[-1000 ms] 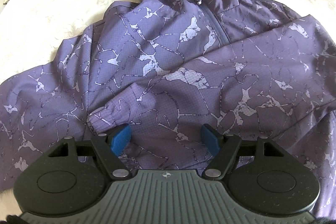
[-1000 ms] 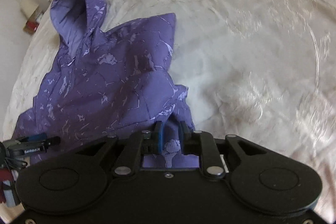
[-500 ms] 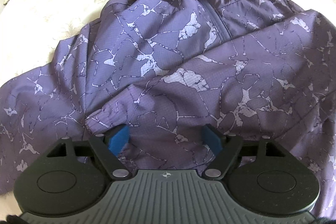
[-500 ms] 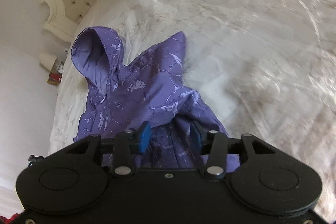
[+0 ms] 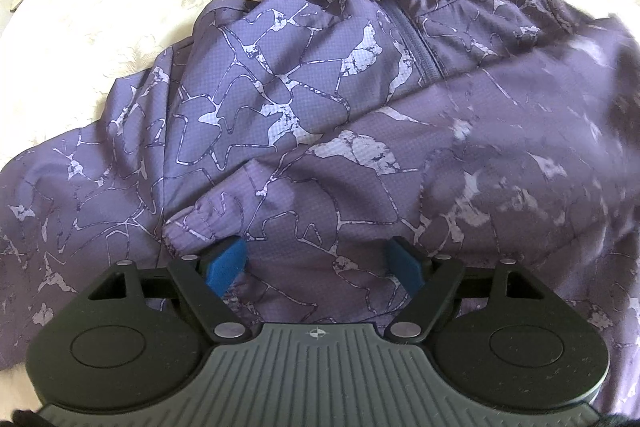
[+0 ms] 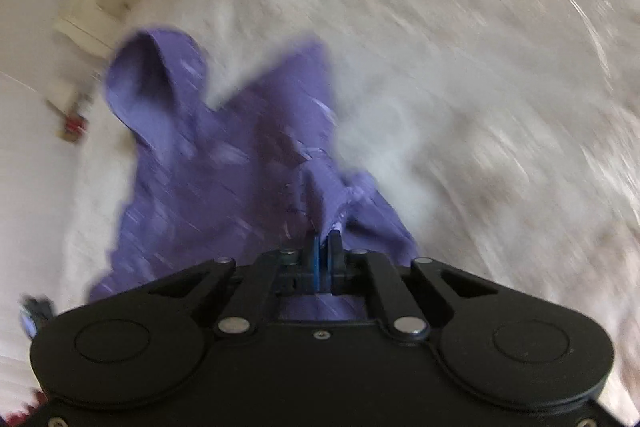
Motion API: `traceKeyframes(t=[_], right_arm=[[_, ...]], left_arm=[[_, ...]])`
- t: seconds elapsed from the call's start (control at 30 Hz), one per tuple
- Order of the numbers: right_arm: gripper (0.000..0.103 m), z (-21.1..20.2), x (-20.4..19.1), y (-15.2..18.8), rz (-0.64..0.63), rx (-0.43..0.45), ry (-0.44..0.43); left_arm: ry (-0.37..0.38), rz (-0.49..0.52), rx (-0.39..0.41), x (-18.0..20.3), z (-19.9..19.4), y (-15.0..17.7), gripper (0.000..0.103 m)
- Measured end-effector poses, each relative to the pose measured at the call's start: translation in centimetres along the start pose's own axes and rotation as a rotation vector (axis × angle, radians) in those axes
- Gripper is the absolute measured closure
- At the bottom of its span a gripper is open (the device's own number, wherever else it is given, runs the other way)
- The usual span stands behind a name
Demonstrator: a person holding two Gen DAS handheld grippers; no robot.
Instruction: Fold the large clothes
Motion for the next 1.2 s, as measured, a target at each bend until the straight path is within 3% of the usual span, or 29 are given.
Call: traceKeyframes(t=[0.07,0.2,0.37,0.5,0.57,0.6,0.67,0.73,0.83,0.87,0.97,1.07,1.2], right_arm=[[0.094,0.6,1.1,1.1,0.006,-0.041,0.020],[0.076,-1.1,0.4,0.3,-0.054,0.007,0.010],[0.075,-3.5,-2.0,-2.8,-0.225,0.144,0.055],[0.077,-1.1,-4.6,-4.3,-0.392,0.114,0.009],[0.090,1.5,-4.7,-4.1,-0.492,0.091,0.124],[0.082,2.9,-4.0,-4.4,-0.519,0.068,0.214],[0.081,4.7,-2.2,-5.4,-0.476,0.033,0.335],[0.080,4.0,-1.4,-6.2,-0.403,0.043,0.305],[0.068,0.9,-2.4,-5.8,-0.410,0.142,0.277],[0.056,-0.1,-2.8,-5.5,-0.421,0.172,0.267],[0.035,-2.6,-4.9,-3.8,-0.462,0.249,0.233],[0.032,-3.4,-7.9,-2.1,-0.526,0.268,0.190],[0.029,-2.0,-12.7,1.0,-0.616,0.220,0.113]], left_arm=[[0.001,0.019,0.003,0.0,0.0,0.1,0.024],[0.005,0.021,0.008,0.0,0.0,0.2,0.024],[-0.004,0.021,0.029,0.1,-0.2,0.4,0.024],[-0.002,0.015,0.037,-0.1,-0.3,0.5,0.024],[0.000,0.016,0.040,0.0,-0.4,0.5,0.024],[0.003,0.016,0.042,-0.1,-0.4,0.5,0.024],[0.012,0.015,0.053,-0.2,-0.4,0.7,0.024],[0.037,0.003,0.070,-0.5,-0.6,1.1,0.022],[0.124,-0.040,0.092,-1.2,-1.3,2.0,0.016],[0.149,-0.061,0.101,-1.4,-1.7,2.3,0.016],[0.221,-0.158,0.148,-3.2,-3.5,3.6,0.016],[0.289,-0.284,0.203,-6.1,-5.7,5.1,0.016],[0.258,-0.400,0.250,-11.6,-8.4,6.3,0.015]])
Point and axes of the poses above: each gripper's, at about its wrist camera, not at the fingertips, and z roughly the way its jaws point, x to its right, y to its underside, the point moved 3 cm from there along z, roughly the way its jaws point, and after that the axes turned 6 degrees about y, right-handed, at the moved point
